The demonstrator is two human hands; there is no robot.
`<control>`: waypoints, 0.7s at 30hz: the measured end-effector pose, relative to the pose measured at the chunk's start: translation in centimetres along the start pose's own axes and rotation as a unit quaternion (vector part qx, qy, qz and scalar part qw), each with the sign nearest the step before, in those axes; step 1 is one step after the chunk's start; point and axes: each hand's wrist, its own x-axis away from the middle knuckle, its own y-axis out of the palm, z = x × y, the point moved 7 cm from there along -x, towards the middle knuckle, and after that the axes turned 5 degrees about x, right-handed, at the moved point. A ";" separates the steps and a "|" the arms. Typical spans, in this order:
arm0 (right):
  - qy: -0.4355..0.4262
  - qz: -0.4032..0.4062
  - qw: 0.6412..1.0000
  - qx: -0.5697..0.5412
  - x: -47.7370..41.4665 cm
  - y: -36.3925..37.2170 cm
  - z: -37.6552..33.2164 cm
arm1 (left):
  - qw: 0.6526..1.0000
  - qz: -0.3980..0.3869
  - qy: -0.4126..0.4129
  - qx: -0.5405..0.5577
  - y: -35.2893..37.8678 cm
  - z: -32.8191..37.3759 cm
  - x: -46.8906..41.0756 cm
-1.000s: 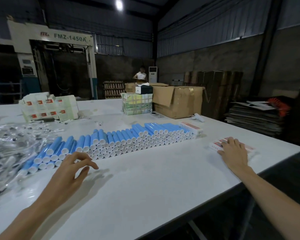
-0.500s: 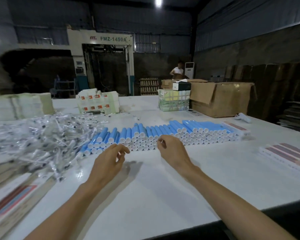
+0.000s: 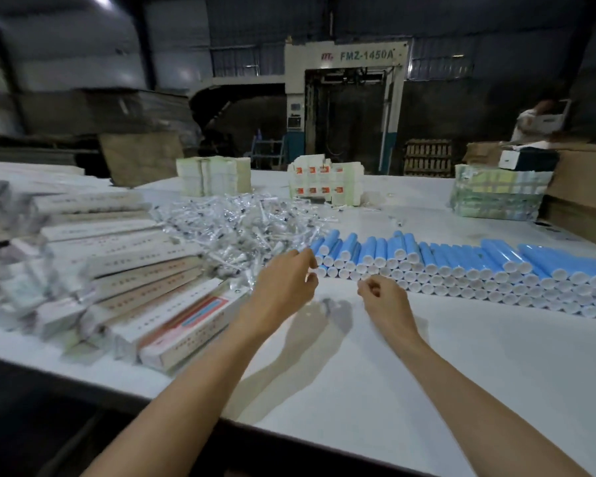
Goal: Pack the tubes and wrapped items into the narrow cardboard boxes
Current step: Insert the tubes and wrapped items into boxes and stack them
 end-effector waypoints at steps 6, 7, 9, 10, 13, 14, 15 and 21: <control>-0.015 -0.011 1.000 -0.011 0.0 0.6 -0.1 | 0.953 -0.053 -0.166 -0.247 -4.8 -6.3 6.9; -0.013 -0.011 1.000 -0.016 0.0 0.6 0.0 | 0.943 -0.064 -0.187 -0.269 -5.0 -7.1 7.9; -0.008 -0.012 0.999 -0.028 0.1 0.6 0.0 | 0.930 -0.076 -0.208 -0.293 -5.1 -8.1 9.4; -0.009 -0.013 0.999 -0.033 0.2 0.6 -0.1 | 0.928 -0.077 -0.207 -0.299 -5.2 -8.4 9.7; -0.009 -0.017 0.999 -0.041 0.4 0.4 -0.3 | 0.928 -0.066 -0.193 -0.312 -5.1 -8.5 9.9; -0.010 -0.018 0.999 -0.043 0.5 0.4 -0.4 | 0.926 -0.060 -0.188 -0.322 -5.2 -8.5 9.8; -0.012 -0.019 0.999 -0.043 0.6 0.3 -0.5 | 0.925 -0.056 -0.185 -0.329 -5.3 -8.4 9.7; -0.013 -0.024 0.998 -0.048 0.8 0.1 -0.8 | 0.946 0.002 -0.130 -0.297 -6.8 -7.8 9.5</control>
